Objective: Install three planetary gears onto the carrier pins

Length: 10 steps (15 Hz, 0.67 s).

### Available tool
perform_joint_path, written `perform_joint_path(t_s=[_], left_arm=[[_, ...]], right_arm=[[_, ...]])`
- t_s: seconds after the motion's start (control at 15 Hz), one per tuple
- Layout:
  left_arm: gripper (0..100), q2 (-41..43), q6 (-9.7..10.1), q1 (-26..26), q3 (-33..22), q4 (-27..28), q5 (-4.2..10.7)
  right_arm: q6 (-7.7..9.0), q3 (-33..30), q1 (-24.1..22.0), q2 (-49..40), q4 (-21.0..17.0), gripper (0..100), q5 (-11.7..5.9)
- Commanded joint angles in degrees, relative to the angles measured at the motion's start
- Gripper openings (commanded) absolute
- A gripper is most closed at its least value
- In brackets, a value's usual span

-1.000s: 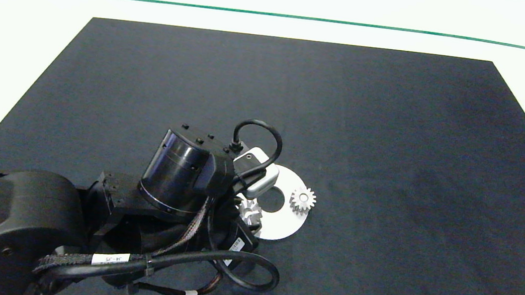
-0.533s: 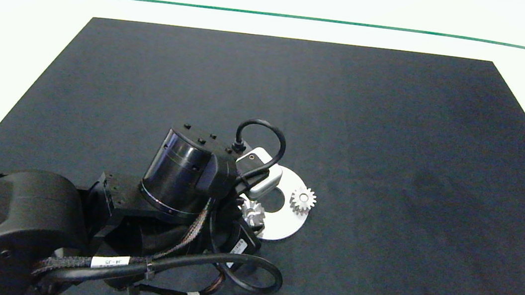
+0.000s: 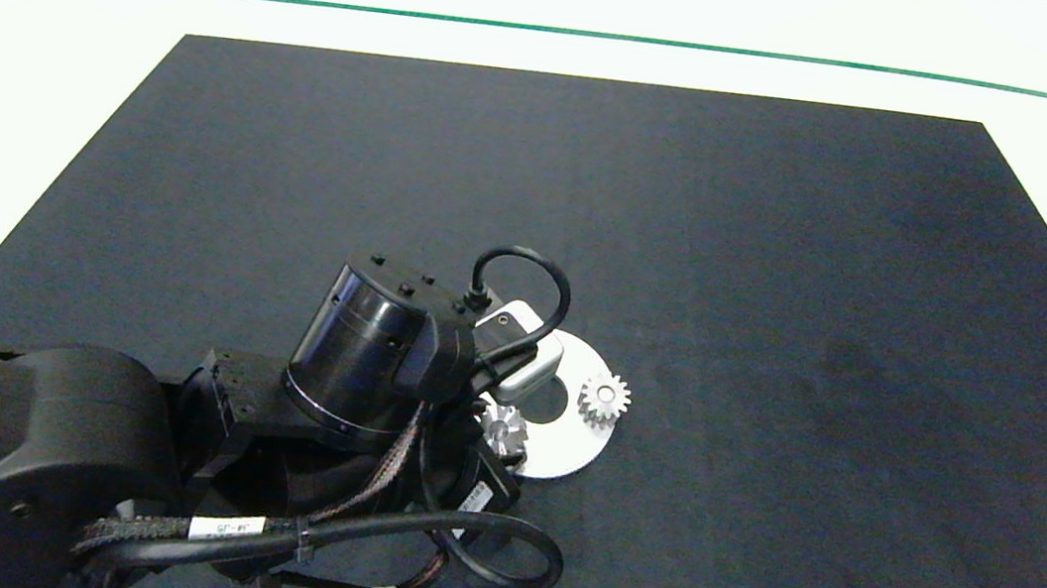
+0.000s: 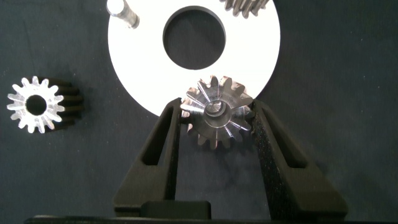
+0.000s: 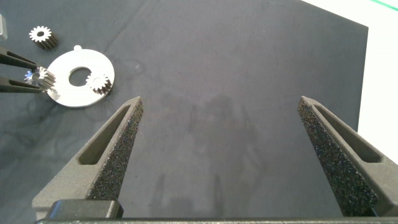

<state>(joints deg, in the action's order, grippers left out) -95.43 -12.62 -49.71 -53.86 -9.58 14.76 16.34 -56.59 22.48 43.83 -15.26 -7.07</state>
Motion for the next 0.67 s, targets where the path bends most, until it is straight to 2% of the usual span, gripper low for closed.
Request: perform_joint_path(t_s=[0.07,0.67], left_arm=[[19,-0.3,-0.04,0.1,0.2,-0.2,0.09],[19,-1.4,-0.04,0.0,0.2,-0.3,0.09]], right_arm=[[0.1,0.0,0.0,-0.1,-0.1,100,-0.05],[0.1,0.0,0.0,0.0,-0.1,100,-0.05]])
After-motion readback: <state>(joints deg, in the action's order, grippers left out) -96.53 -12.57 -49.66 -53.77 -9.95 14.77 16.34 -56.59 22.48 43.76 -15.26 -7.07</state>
